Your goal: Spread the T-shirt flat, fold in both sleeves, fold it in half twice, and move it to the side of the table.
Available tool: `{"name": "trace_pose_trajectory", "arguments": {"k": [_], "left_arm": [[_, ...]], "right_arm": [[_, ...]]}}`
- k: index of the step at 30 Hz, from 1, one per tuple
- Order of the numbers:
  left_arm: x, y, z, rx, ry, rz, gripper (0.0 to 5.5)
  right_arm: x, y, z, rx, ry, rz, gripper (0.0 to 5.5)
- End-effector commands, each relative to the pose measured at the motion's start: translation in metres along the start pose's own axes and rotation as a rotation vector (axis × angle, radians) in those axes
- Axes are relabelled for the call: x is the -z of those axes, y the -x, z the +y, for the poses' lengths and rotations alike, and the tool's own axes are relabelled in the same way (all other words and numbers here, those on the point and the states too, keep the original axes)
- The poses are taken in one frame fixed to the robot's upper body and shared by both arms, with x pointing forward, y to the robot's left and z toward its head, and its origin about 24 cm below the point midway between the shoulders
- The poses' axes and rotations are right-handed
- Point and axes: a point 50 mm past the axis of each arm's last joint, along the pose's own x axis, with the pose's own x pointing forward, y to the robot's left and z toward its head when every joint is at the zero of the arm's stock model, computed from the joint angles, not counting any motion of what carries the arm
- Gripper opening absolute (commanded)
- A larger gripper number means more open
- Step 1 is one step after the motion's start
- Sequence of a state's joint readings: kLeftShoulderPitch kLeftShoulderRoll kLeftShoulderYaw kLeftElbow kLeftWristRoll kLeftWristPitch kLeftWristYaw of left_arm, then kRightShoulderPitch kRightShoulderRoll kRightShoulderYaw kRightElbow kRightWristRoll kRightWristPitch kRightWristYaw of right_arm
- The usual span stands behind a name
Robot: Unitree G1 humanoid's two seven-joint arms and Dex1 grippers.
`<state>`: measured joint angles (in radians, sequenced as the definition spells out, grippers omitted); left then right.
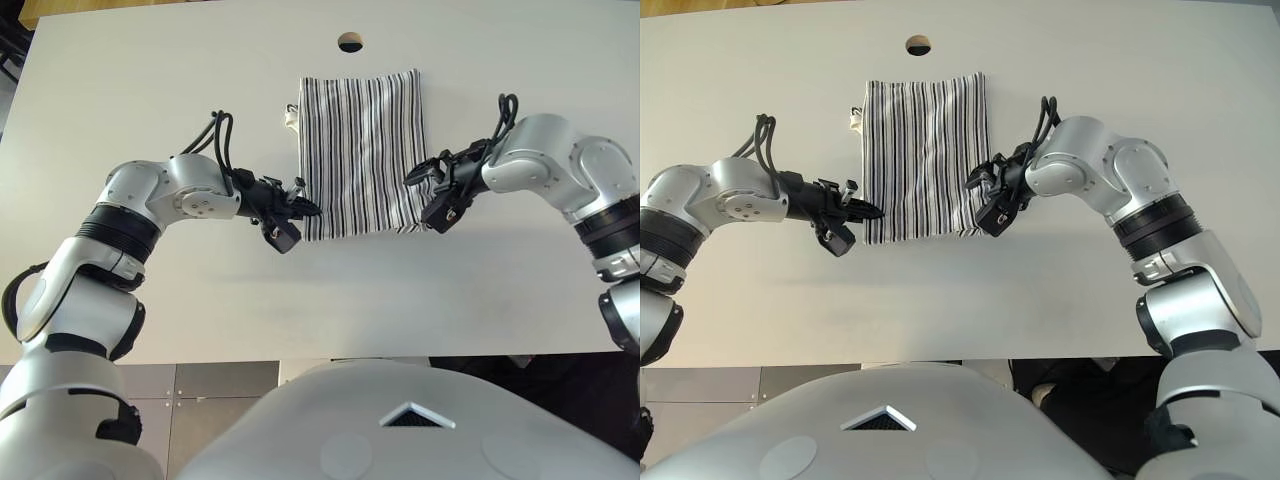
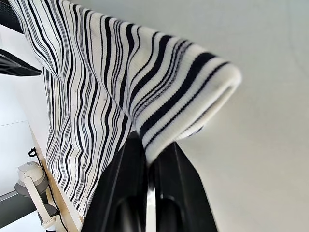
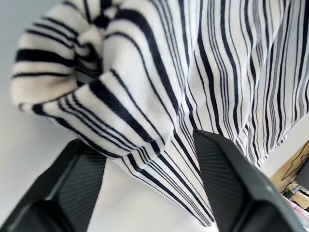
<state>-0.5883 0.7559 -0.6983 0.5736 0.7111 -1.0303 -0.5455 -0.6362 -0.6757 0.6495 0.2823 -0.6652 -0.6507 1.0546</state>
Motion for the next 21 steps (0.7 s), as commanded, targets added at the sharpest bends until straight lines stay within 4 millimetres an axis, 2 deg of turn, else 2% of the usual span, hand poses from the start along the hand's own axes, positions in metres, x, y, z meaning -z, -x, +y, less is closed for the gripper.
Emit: {"name": "trace_pose_trajectory", "arguments": {"k": [1, 6, 12, 16, 21], "left_arm": [[-0.009, -0.01, -0.03, 0.161, 0.035, -0.034, 0.1], [-0.009, -0.009, -0.031, 0.164, 0.036, -0.032, 0.1], [-0.011, -0.003, -0.031, 0.142, 0.054, -0.048, 0.1], [-0.021, 0.007, -0.033, 0.133, 0.064, -0.08, 0.1], [-0.052, 0.017, -0.032, 0.14, 0.115, -0.171, 0.1]], "right_arm": [[-0.016, -0.013, 0.019, -0.09, -0.043, -0.089, 2.27], [-0.031, -0.01, 0.028, -0.118, -0.107, -0.18, 1.4], [-0.04, -0.01, 0.034, -0.137, -0.121, -0.199, 0.28], [-0.037, -0.008, 0.032, -0.128, -0.135, -0.169, 0.13], [-0.036, 0.001, 0.032, -0.087, -0.192, -0.158, 0.13]]}}
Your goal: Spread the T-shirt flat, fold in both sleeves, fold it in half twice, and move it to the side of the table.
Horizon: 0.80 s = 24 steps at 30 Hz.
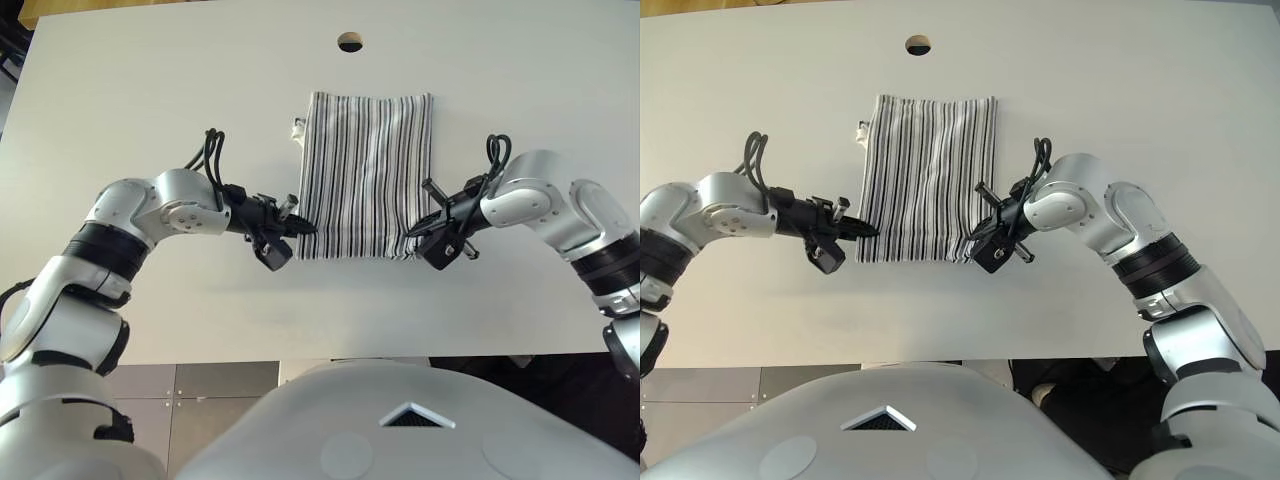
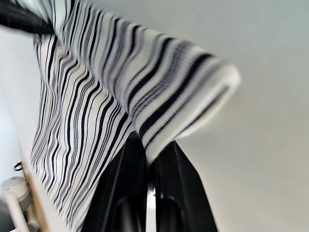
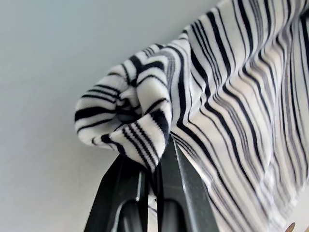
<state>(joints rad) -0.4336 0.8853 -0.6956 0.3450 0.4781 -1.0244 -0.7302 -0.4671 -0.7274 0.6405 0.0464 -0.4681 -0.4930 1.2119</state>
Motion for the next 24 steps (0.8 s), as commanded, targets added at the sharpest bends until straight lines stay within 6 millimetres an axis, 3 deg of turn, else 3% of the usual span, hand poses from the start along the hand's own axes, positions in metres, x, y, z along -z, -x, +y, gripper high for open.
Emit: {"name": "trace_pose_trajectory", "arguments": {"k": [1, 7, 15, 19, 24], "left_arm": [[-0.028, 0.0, -0.013, 0.097, 0.075, -0.07, 0.1], [-0.071, 0.0, -0.006, 0.098, 0.156, -0.19, 0.1], [-0.079, -0.003, -0.016, 0.117, 0.203, -0.201, 0.1], [-0.086, -0.005, -0.023, 0.122, 0.323, -0.233, 0.1], [-0.078, 0.005, -0.005, 0.006, 0.576, -0.289, 0.1]], "right_arm": [[-0.001, 0.002, 0.016, -0.035, -0.074, 0.005, 0.13], [-0.038, 0.013, 0.039, -0.045, -0.229, -0.194, 0.13], [-0.074, 0.037, 0.053, -0.209, -0.52, -0.46, 0.13], [-0.06, 0.047, 0.037, -0.165, -0.653, -0.486, 0.13], [-0.014, 0.061, 0.016, -0.028, -0.801, -0.394, 0.13]]}}
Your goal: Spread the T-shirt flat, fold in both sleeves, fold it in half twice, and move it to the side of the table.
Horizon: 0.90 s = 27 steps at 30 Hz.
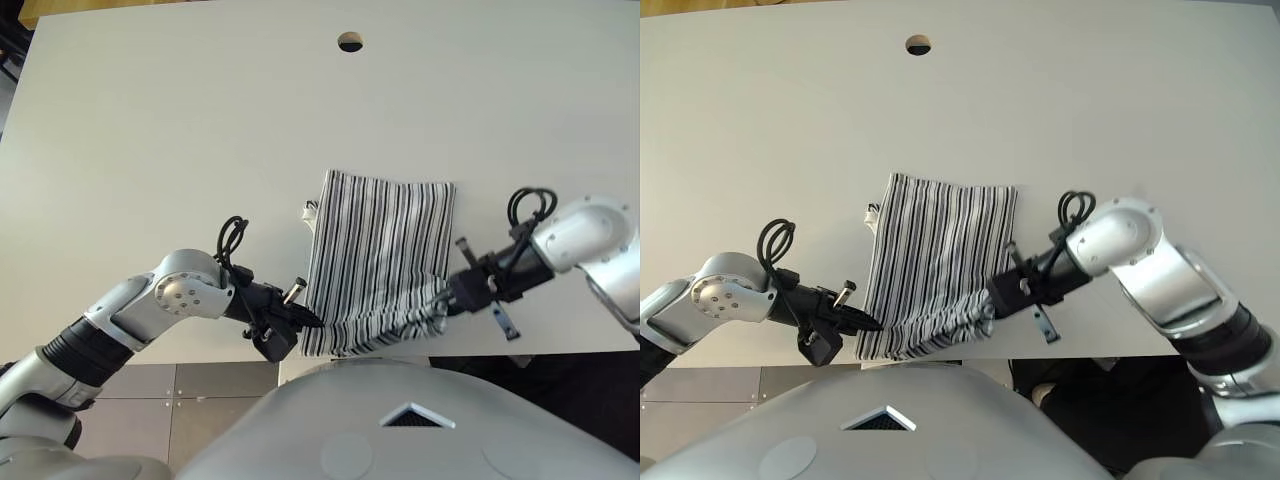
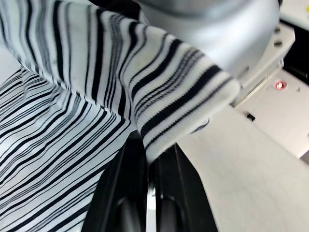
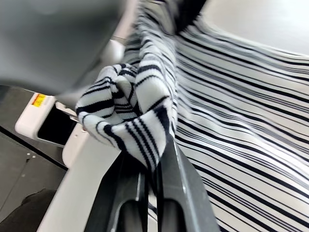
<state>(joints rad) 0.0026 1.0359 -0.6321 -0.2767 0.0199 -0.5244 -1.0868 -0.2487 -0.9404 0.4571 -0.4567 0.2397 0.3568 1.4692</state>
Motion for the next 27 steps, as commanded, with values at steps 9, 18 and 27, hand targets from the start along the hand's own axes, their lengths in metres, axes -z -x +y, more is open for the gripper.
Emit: {"name": "trace_pose_trajectory", "arguments": {"k": [9, 18, 27], "left_arm": [[0.0, 0.037, 0.094, -0.467, 0.332, -0.325, 0.1], [0.07, 0.041, 0.122, -0.684, 0.561, -0.182, 0.1], [0.097, 0.025, 0.095, -0.531, 0.666, -0.064, 0.1]], "right_arm": [[0.037, 0.068, -0.057, 0.295, -0.294, -0.002, 0.13], [0.07, 0.091, -0.076, 0.418, -0.528, -0.089, 0.13], [0.074, 0.091, -0.106, 0.563, -0.629, -0.147, 0.13]]}}
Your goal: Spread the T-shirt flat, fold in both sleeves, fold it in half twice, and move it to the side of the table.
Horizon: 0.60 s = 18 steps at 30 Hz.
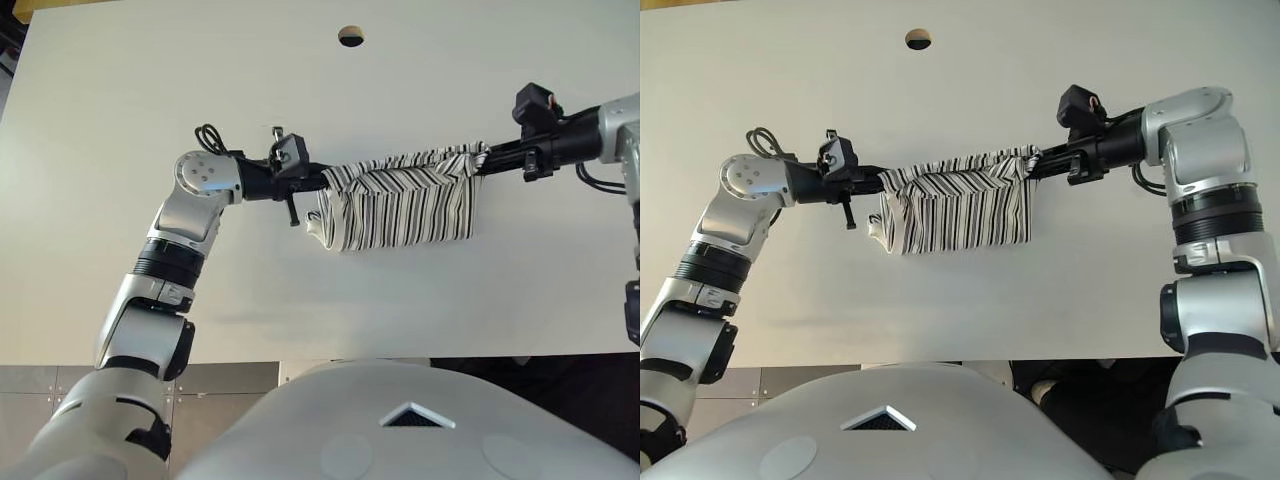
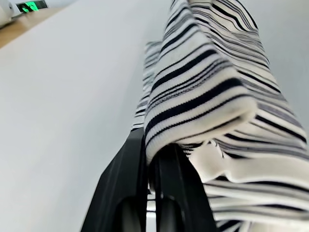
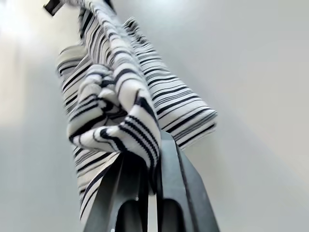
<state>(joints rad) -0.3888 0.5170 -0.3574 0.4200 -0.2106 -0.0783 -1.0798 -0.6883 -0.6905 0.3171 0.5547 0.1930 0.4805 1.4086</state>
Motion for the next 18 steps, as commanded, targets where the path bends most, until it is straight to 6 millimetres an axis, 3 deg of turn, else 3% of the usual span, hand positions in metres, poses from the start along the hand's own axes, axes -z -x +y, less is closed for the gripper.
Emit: {"name": "trace_pose_trajectory", "arguments": {"k": [1, 6, 14, 18], "left_arm": [[0.012, 0.003, -0.008, 0.057, 0.031, 0.079, 0.1], [0.02, -0.002, -0.005, 0.026, 0.164, 0.086, 0.1], [0.018, -0.003, 0.013, -0.083, 0.252, 0.037, 1.4], [0.023, 0.004, 0.017, -0.126, 0.264, 0.033, 1.99]], "right_arm": [[-0.013, -0.004, -0.016, 0.103, -0.047, -0.02, 0.13], [-0.013, -0.018, -0.035, 0.243, -0.156, -0.003, 0.31], [-0.008, -0.038, -0.045, 0.399, -0.202, -0.001, 1.68], [-0.012, -0.039, -0.047, 0.439, -0.194, -0.012, 2.34]]}}
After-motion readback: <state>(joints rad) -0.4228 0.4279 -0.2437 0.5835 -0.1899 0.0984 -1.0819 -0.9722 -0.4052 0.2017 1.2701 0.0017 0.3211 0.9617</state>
